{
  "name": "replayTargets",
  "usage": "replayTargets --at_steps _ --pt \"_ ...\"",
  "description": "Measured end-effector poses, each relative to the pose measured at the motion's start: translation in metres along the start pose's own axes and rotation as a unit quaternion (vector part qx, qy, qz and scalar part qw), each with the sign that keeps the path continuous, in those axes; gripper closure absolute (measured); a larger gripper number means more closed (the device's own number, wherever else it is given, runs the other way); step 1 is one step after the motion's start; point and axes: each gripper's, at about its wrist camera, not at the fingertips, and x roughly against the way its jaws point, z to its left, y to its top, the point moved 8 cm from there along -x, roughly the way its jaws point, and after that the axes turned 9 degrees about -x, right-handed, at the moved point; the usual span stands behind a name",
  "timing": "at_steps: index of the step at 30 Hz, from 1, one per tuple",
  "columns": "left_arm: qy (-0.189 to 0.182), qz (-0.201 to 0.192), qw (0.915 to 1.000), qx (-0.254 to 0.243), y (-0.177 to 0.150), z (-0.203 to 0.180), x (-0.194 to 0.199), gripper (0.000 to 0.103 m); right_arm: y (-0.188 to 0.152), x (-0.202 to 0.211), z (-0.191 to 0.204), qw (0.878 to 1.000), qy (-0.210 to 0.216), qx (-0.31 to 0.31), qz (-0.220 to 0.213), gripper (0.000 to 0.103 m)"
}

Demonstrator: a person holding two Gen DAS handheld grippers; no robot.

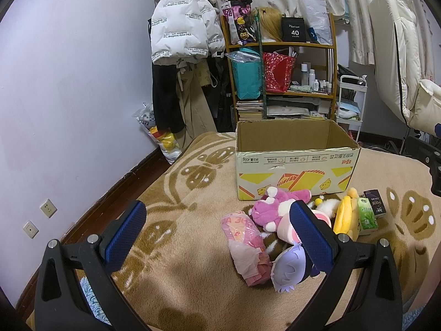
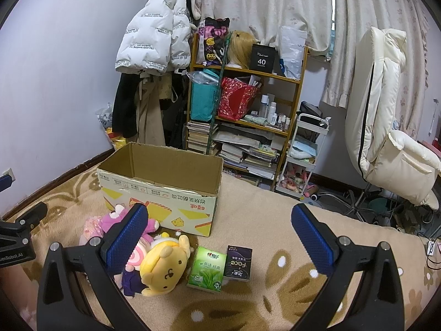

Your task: Organize soft objects

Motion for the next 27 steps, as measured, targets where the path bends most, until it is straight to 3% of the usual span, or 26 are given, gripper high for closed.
replayTargets --at_steps 12,27 --pt "-0.001 0.003 1.0000 0.000 -0.001 -0.001 -0.001 0.000 0.000 0.000 0.000 1.000 -0.001 0.000 0.001 0.000" --pt "-0.021 0.081 0.9964 0.008 -0.015 0.007 -0.031 0.000 -0.014 -0.028 -0.013 0.998 -0.014 -0.020 0.057 0.000"
